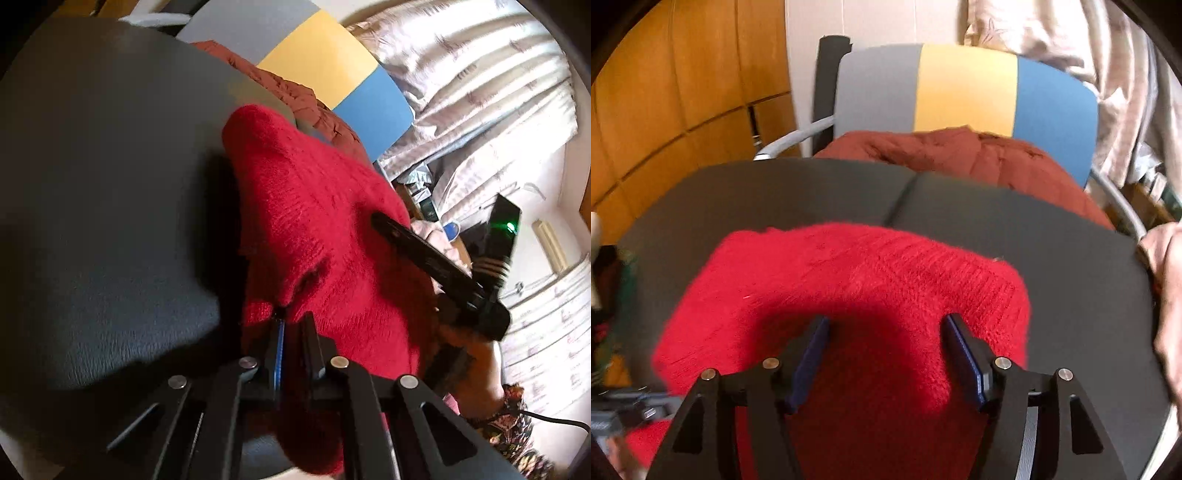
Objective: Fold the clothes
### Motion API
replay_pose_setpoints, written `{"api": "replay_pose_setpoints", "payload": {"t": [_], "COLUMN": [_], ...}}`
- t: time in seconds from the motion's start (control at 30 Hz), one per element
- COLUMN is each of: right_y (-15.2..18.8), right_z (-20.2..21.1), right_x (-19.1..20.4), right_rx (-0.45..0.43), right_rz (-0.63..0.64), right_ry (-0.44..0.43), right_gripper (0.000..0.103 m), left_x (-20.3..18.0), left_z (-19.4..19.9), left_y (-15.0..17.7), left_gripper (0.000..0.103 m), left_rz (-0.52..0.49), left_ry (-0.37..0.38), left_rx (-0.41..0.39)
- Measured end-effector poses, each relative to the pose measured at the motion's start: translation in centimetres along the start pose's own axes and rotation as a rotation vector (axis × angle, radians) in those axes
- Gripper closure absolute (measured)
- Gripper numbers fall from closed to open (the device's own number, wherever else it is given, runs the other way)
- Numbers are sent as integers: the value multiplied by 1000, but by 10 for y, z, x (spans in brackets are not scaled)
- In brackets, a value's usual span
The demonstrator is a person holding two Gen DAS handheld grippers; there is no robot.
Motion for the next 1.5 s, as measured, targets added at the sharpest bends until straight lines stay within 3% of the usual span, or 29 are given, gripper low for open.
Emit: {"api": "replay_pose_setpoints", "payload": {"t": [0.1, 0.17, 0.2, 0.27, 0.43, 0.47, 0.53, 0.67, 0.77, 0.9, 1.1, 1.17, 1.2, 1.23, 1.33, 1.43, 1.5], "right_y": [3, 4, 5, 6, 26, 29, 33, 27, 20, 17, 27, 32, 34, 37, 47, 54, 59], "right_z": [-7, 5, 13, 41, 91, 90, 86, 61, 30, -1, 19, 44, 55, 62, 65, 44, 30], "right_x": [14, 15, 14, 3, -33, -34, -36, -27, -27, -27, -42, -52, -58, -64, -82, -90, -92], "right_rx": [-31, -55, -70, -130, -191, -172, -137, -92, -16, 21, -92, -138, -160, -166, -114, -26, 10], "right_rz": [73, 79, 72, -9, -230, -243, -256, -184, -164, -116, -223, -289, -322, -353, -449, -529, -582], "right_ry": [39, 10, -10, -48, -68, -83, -105, -97, -77, -55, -139, -155, -156, -159, -208, -258, -306], "right_gripper": [27, 17, 17, 28, 33, 36, 54, 57, 57, 57, 53, 39, 24, 15, 14, 14, 14], "left_x": [0, -11, -18, -33, -67, -73, -84, -82, -68, -46, -35, -22, -12, -3, 17, 18, 24], "left_z": [13, 23, 30, 44, 43, 35, 10, -52, -69, -71, -32, -11, -2, 1, -9, -27, -30], "left_y": [6, 4, 2, -5, -30, -34, -38, -43, -53, -64, -71, -76, -80, -82, -81, -76, -78], "left_gripper": [94, 92, 90, 87, 78, 78, 78, 78, 75, 75, 75, 75, 72, 67, 67, 67, 63], "left_rz": [-55, -112, -155, -231, -329, -368, -472, -630, -661, -558, -418, -322, -257, -206, -92, -119, -83], "left_ry": [-42, -76, -98, -128, -128, -133, -185, -324, -332, -251, -141, -120, -112, -102, -60, -78, -76], "left_rx": [1, -32, -60, -120, -158, -148, -117, 5, 12, -22, -62, -115, -130, -123, -43, 34, 34]}}
Point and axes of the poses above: each gripper's, at about its wrist camera, not at the fingertips, and z roughly against the way its jaws point, x to its left, y to its underside, the point moved 4 cm from there along -z, roughly the way its jaws point, and after that the axes turned 8 degrees about -x, right-handed, at the moved point
